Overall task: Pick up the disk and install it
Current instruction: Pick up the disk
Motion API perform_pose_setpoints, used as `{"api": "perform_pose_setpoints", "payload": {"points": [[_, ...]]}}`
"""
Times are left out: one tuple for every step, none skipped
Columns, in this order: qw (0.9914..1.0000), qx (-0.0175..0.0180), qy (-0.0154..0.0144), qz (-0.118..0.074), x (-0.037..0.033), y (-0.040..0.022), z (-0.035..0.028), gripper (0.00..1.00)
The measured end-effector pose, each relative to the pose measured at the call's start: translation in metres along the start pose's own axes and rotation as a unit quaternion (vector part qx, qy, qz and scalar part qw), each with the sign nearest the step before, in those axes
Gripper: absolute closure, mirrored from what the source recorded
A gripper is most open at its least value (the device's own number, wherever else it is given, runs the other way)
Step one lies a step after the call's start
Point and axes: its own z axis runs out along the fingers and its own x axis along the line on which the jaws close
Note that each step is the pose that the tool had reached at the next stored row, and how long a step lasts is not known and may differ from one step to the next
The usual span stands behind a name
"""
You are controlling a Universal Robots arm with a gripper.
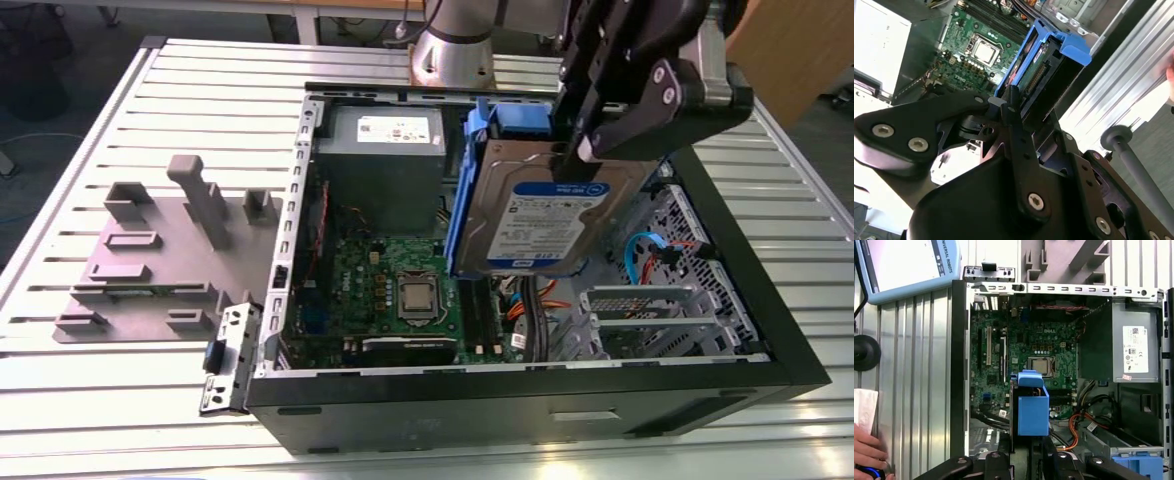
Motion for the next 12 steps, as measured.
{"api": "perform_pose_setpoints", "payload": {"points": [[1.00000, 0.0000, 0.0000, 0.000, 0.0018, -0.0007, 0.0001, 0.65], [1.00000, 0.0000, 0.0000, 0.000, 0.0036, -0.0014, 0.0002, 0.65], [1.00000, 0.0000, 0.0000, 0.000, 0.0053, -0.0021, 0.0004, 0.65], [1.00000, 0.0000, 0.0001, 0.000, 0.0069, -0.0028, 0.0004, 0.65], [1.00000, 0.0000, 0.0001, 0.000, 0.0085, -0.0036, 0.0005, 0.65], [1.00000, 0.0000, 0.0000, 0.000, 0.0102, -0.0044, 0.0007, 0.65], [1.00000, 0.0000, 0.0000, 0.000, 0.0116, -0.0052, 0.0008, 0.65], [1.00000, 0.0000, 0.0000, 0.000, 0.0129, -0.0060, 0.0009, 0.65], [1.00000, 0.0000, 0.0000, 0.000, 0.0140, -0.0068, 0.0010, 0.65], [1.00000, 0.0000, 0.0001, 0.000, 0.0152, -0.0077, 0.0010, 0.65], [1.00000, 0.0000, 0.0000, 0.000, 0.0163, -0.0085, 0.0012, 0.65], [1.00000, 0.0000, 0.0000, 0.000, 0.0174, -0.0094, 0.0013, 0.65]]}}
